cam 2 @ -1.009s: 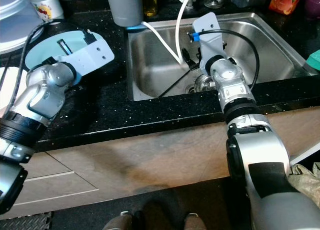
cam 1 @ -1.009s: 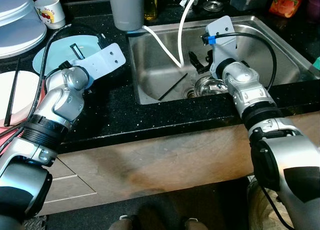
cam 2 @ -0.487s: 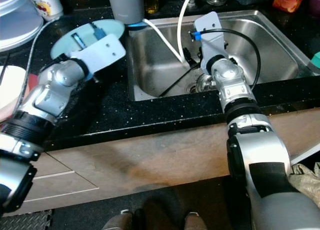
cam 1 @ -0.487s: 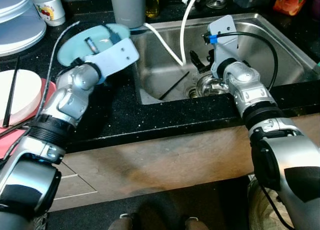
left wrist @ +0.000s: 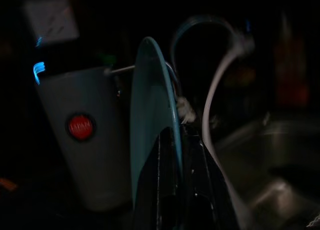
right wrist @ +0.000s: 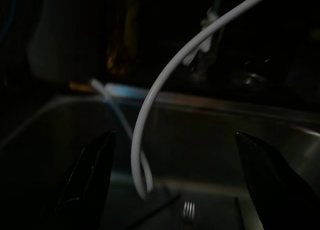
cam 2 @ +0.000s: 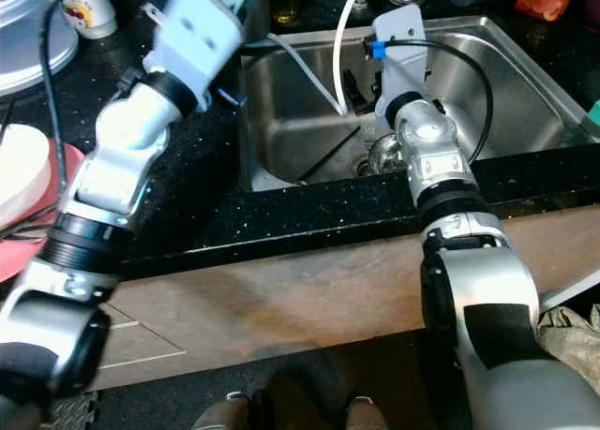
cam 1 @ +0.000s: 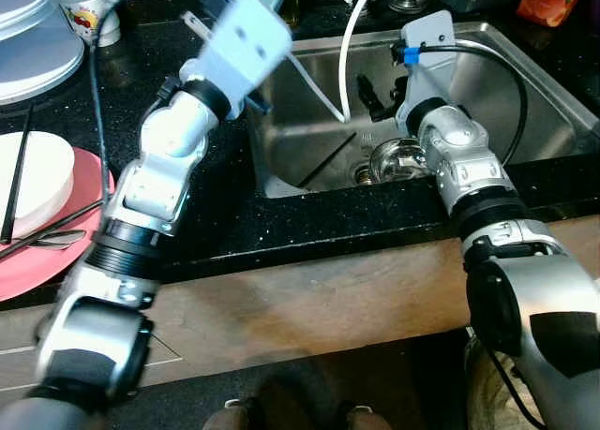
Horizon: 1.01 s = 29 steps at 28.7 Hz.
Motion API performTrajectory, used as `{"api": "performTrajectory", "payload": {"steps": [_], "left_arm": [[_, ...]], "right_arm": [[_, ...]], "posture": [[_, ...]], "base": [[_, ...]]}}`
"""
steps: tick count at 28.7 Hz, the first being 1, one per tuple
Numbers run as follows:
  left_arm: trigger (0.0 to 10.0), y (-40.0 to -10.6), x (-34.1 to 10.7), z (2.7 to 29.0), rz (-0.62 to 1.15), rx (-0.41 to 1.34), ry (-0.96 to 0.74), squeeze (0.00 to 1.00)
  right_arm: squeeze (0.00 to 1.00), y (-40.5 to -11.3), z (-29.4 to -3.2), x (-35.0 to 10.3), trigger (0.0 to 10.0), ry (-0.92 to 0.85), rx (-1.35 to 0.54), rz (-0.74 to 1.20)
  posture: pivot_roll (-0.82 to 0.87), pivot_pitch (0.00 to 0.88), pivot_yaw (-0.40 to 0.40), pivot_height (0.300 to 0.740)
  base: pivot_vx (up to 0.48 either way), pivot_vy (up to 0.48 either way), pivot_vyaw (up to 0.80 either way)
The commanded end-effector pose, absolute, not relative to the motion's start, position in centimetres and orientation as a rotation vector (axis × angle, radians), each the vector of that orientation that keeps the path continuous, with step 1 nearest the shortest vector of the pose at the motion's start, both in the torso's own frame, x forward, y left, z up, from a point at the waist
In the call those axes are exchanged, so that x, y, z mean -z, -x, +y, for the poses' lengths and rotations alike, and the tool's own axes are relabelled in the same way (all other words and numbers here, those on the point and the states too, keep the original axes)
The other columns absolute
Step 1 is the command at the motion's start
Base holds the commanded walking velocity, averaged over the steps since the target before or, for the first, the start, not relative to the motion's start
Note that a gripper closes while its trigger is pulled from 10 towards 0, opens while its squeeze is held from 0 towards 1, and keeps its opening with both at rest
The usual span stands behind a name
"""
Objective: Kitchen organization
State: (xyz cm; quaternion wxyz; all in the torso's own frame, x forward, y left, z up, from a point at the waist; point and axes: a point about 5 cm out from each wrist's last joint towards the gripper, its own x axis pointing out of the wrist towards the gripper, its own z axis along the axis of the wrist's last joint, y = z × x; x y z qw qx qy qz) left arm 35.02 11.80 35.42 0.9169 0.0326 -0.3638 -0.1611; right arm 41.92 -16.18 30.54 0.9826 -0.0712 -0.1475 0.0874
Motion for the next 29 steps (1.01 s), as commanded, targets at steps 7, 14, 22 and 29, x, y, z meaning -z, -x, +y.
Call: {"api": "performTrajectory", "payload": {"steps": [7,14,22,29], "left_arm": [[0.0,-36.8,-32.1,13.6,-0.462,0.340,0.248,0.00],[0.0,-37.3,-30.4,12.2,-0.387,0.428,0.220,0.00],[0.0,-38.3,-29.4,9.8,-0.341,0.515,0.149,0.00],[0.0,-39.6,-29.3,7.8,-0.305,0.601,-0.054,0.00]], "right_arm": [[0.00,-41.4,-16.4,-30.4,10.0,0.040,-0.156,-0.340],[0.00,-41.4,-17.1,-30.7,10.0,0.109,-0.137,-0.314],[0.00,-41.9,-18.0,-28.8,10.0,0.248,-0.114,-0.172],[0.00,-42.1,-18.9,-27.3,10.0,0.310,-0.122,-0.036]], "posture": [[0.02,0.213,0.027,0.740],[0.01,0.206,0.029,0.740],[0.00,0.201,0.030,0.740],[0.00,0.201,0.039,0.740]], "base": [[0.000,0.000,0.00],[0.000,0.000,0.00],[0.000,0.000,0.00],[0.000,0.000,0.00]]}}
